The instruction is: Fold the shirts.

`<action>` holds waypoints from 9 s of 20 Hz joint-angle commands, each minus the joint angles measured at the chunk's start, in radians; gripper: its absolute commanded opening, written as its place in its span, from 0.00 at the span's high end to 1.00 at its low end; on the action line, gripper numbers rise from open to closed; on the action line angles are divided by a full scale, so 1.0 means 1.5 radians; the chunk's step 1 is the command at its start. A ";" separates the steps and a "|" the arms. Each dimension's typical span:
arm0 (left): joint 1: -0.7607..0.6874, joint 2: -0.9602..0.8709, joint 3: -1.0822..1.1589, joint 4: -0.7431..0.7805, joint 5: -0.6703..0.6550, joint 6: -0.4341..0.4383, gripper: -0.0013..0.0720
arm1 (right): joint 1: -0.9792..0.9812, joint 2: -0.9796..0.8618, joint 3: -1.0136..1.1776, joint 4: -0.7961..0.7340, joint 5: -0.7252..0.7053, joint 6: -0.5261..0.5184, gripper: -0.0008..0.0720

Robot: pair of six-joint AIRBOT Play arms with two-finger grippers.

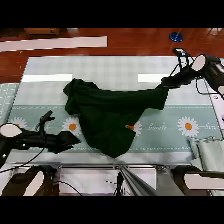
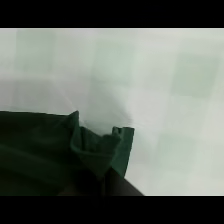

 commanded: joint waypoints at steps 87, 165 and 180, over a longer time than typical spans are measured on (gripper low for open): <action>0.010 -0.476 0.469 -0.047 0.220 0.188 0.89 | -0.069 -0.095 0.087 0.052 0.047 0.081 0.79; 0.180 0.024 0.751 -0.170 0.020 0.253 0.95 | -0.242 0.530 0.054 0.290 0.119 -0.048 0.95; 0.179 0.131 1.280 0.151 -0.245 -0.036 0.95 | -0.240 0.599 0.546 0.035 0.489 0.077 0.96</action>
